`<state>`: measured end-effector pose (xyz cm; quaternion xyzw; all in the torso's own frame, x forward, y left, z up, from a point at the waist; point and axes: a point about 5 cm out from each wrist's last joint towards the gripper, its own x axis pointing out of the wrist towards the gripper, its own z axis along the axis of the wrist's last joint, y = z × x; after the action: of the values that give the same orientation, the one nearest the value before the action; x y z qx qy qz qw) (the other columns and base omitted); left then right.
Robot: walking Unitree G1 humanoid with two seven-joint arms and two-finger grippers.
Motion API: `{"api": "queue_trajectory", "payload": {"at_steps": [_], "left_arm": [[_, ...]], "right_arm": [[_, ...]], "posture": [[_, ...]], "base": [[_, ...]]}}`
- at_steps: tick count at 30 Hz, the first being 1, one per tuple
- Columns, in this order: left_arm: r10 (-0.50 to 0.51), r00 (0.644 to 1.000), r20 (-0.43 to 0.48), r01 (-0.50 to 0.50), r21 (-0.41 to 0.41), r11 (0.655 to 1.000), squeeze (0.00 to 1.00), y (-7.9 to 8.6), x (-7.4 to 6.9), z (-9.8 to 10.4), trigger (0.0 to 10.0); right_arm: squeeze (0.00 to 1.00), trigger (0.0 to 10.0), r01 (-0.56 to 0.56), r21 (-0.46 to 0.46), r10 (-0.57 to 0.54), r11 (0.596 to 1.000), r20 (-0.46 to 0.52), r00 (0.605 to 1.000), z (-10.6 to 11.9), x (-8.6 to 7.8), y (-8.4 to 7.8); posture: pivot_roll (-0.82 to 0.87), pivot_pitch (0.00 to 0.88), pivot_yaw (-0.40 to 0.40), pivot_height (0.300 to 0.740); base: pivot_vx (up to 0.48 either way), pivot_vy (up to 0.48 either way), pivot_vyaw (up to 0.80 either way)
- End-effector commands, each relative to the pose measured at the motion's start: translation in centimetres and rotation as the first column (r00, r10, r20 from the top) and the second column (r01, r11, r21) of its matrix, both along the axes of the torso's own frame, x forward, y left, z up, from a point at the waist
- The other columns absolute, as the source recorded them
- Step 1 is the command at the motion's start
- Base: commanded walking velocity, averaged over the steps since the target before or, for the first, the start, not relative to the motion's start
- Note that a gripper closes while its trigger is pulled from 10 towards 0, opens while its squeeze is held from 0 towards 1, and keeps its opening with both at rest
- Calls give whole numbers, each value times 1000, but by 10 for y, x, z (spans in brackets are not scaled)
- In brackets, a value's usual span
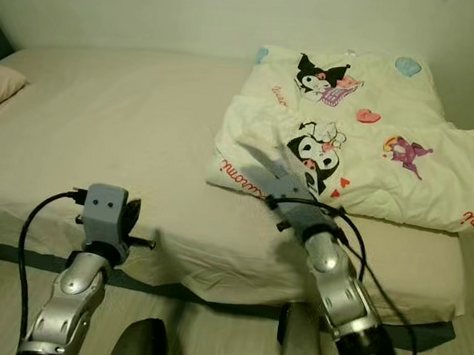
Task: Clean up the room
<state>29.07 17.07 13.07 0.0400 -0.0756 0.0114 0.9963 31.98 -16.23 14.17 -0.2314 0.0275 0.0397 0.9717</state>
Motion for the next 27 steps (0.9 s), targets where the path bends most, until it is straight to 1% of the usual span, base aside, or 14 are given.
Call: {"api": "queue_trajectory", "payload": {"at_steps": [1, 2, 7, 10, 11, 12, 17, 27], "left_arm": [[12, 1000, 29, -12, -28, 1000, 0, 1, -2, 5, 10000], [11, 999, 35, -9, -55, 998, 0, -1, -1, 8, 10000], [-2, 1000, 26, 3, -41, 999, 0, -5, 0, 10, 10000], [-3, 1000, 4, 4, -60, 998, 0, -8, 0, 7, 10000], [-3, 1000, 4, 4, -60, 998, 0, -8, 0, 7, 10000], [-12, 1000, -1, 12, -55, 998, 0, -10, 0, 5, 10000], [-18, 1000, -7, 17, -51, 999, 0, -11, 0, 4, 10000], [-4, 1000, -13, 3, -42, 999, 0, -7, -1, 5, 10000]], "right_arm": [[0, 10000, 22, 51, -24, 998, 37, 999, 2, -1, -3], [0, 10000, 38, 61, -40, 997, 35, 999, -1, -2, -4], [0, 10000, 36, 63, -38, 997, 26, 999, -6, -3, -3], [0, 10000, 30, 81, -34, 996, 41, 999, -6, -3, -2], [0, 10000, 30, 81, -34, 996, 41, 999, -6, -3, -2], [0, 10000, 25, 74, -29, 997, 54, 998, -5, -3, -2], [0, 10000, 22, 72, -27, 997, 65, 998, -4, -3, -2], [0, 10000, 1, 74, -7, 997, 84, 996, -1, -3, 0]], "posture": [[-102, 102, 62, 566], [-102, 102, 62, 576], [-98, 102, 58, 591], [-100, 104, 59, 606], [-100, 104, 59, 606], [-100, 104, 59, 616], [-100, 104, 59, 631], [-97, 106, 57, 686]], "base": [[0, 0, 0], [0, 0, 0], [0, 0, 0], [0, 0, 0], [0, 0, 0], [0, 0, 0], [0, 0, 0], [0, 0, 0]]}}
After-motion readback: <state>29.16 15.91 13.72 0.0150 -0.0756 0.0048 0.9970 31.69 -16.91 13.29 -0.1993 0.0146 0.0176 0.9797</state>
